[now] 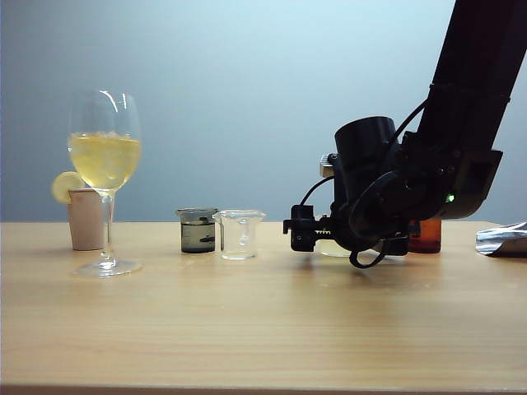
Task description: Pick up the third measuring cup from the left, pour the pineapple juice inside into the goblet, and finally put the measuring cup back in its original place.
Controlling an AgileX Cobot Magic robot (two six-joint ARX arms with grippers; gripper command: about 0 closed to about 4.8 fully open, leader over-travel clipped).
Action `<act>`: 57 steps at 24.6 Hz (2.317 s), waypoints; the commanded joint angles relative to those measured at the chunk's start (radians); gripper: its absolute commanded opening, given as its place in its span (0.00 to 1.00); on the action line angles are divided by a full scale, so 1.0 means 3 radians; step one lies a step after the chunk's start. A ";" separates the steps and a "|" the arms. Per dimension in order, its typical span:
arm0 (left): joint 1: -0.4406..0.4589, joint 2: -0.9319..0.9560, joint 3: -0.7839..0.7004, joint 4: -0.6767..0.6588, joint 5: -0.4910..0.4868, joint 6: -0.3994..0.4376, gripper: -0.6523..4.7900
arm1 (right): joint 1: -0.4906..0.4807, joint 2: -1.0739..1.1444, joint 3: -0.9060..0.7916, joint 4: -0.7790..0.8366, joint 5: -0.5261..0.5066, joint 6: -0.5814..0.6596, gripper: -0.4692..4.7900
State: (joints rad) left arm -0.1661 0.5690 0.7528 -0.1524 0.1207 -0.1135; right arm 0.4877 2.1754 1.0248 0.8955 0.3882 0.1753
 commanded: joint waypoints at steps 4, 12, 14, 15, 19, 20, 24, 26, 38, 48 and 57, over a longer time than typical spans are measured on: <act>0.0003 -0.0005 0.0013 0.0066 0.0062 -0.0010 0.11 | -0.0031 0.0004 0.0006 0.0069 -0.0006 0.0003 1.00; 0.0003 -0.0005 0.0013 0.0065 0.0062 -0.0010 0.11 | -0.0037 0.0004 0.0006 0.0100 -0.0006 0.0003 1.00; 0.0003 -0.0005 0.0013 0.0065 0.0062 -0.0010 0.11 | -0.0042 0.0005 0.0006 0.0116 -0.0006 0.0003 1.00; 0.0003 -0.0005 0.0013 0.0065 0.0062 -0.0010 0.11 | -0.0045 0.0005 0.0006 0.0126 -0.0006 0.0003 1.00; 0.0003 -0.0005 0.0013 0.0064 0.0064 -0.0010 0.11 | -0.0064 0.0005 0.0006 0.0148 -0.0010 0.0003 1.00; 0.0003 -0.0005 0.0013 0.0064 0.0078 -0.0010 0.11 | -0.0067 0.0005 0.0006 0.0146 -0.0008 0.0003 1.00; 0.0003 -0.0005 0.0013 -0.0038 0.0373 0.0008 0.11 | -0.0075 0.0005 0.0006 0.0148 -0.0015 0.0003 1.00; 0.0003 -0.0005 0.0013 -0.0267 0.0712 0.0031 0.11 | -0.0074 0.0005 0.0006 0.0146 -0.0089 0.0003 1.00; 0.0003 -0.0006 0.0013 -0.1158 0.0762 0.0341 0.11 | -0.0074 0.0005 0.0006 0.0148 -0.0094 0.0003 1.00; 0.0003 -0.0006 0.0013 -0.1157 0.0807 0.0340 0.11 | -0.0074 0.0005 0.0006 0.0148 -0.0095 0.0003 0.29; 0.0003 -0.0006 0.0013 -0.1122 0.0806 0.0340 0.11 | -0.0074 0.0003 0.0006 0.0234 -0.0106 0.0001 0.12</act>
State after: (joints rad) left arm -0.1661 0.5690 0.7528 -0.5091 0.3565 -0.0162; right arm 0.4648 2.1792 1.0245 0.9253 0.3614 0.1741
